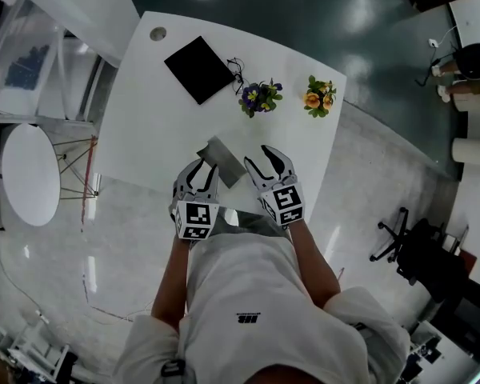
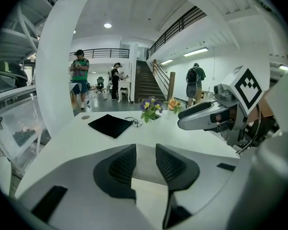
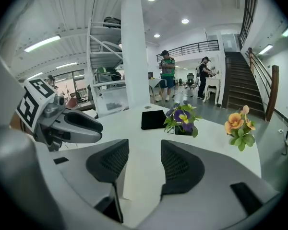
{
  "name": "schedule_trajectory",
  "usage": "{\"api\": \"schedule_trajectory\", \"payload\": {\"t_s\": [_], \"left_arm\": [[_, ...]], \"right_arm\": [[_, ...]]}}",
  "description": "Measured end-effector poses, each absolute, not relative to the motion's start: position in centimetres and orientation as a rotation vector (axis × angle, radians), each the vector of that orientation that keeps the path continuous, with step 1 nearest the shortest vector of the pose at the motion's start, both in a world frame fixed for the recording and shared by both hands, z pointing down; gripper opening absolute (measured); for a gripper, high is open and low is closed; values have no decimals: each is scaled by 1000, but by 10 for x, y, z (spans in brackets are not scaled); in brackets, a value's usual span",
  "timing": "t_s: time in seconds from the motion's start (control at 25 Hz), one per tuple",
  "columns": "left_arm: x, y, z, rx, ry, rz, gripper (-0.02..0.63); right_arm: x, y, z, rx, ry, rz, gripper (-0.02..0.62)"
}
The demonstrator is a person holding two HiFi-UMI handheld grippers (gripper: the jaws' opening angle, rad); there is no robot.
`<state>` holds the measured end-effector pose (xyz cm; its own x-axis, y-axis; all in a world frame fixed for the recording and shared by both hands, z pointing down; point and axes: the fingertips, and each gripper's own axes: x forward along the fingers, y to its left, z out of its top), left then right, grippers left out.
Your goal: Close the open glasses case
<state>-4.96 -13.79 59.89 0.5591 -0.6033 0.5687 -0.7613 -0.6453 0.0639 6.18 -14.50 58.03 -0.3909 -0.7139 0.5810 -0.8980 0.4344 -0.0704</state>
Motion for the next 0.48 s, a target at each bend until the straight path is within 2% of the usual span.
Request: {"api": "schedule_trajectory", "payload": {"t_s": [0.48], "left_arm": [[-34, -138, 623, 2425, -1133, 770, 120]], "right_arm": [[63, -148, 608, 1289, -2232, 571, 215]]}}
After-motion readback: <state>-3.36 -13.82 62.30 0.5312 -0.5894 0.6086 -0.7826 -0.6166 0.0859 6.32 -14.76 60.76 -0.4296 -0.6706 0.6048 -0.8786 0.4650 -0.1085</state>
